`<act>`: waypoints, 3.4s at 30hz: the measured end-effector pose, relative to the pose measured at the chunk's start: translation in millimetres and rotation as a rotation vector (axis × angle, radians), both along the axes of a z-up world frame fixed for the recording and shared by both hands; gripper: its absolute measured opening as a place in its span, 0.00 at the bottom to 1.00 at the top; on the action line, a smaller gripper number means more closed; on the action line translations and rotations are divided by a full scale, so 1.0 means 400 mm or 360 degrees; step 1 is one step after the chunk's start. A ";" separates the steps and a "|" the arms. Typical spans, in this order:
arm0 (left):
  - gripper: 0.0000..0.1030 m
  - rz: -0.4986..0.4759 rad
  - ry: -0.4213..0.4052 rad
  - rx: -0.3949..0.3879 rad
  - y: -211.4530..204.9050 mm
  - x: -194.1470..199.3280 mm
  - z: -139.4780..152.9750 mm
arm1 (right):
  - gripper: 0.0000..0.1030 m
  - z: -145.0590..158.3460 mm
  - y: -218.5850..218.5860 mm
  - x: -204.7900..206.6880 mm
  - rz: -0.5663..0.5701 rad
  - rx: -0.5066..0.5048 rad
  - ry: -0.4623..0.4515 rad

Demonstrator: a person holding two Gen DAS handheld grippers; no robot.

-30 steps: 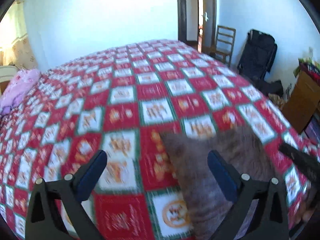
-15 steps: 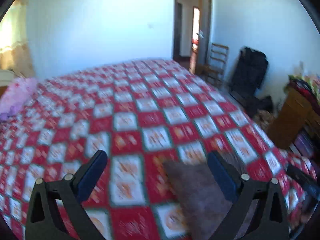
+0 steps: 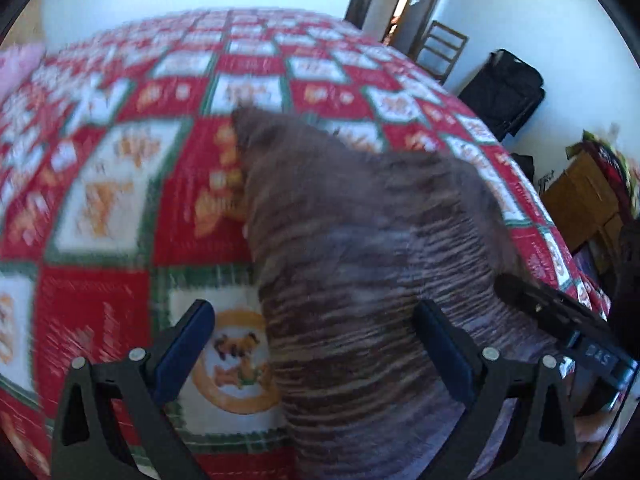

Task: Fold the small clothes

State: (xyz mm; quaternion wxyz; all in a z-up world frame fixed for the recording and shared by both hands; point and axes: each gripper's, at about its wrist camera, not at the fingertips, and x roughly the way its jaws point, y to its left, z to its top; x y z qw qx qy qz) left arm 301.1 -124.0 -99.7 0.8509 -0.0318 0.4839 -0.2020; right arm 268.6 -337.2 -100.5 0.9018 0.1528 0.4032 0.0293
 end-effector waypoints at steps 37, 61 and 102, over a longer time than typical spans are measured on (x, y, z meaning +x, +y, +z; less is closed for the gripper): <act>0.28 -0.0110 -0.0357 -0.0014 0.008 -0.130 0.110 | 0.27 0.170 0.270 -0.163 0.0067 -0.0290 -0.0315; 0.28 -0.0524 -0.0593 -0.0128 -0.214 -0.338 0.261 | 0.26 0.320 0.115 -0.528 -0.0293 -0.0522 -0.0532; 0.81 -0.0566 -0.0570 0.0407 -0.338 -0.426 0.109 | 0.29 0.096 -0.034 -0.643 -0.0747 -0.0449 -0.0050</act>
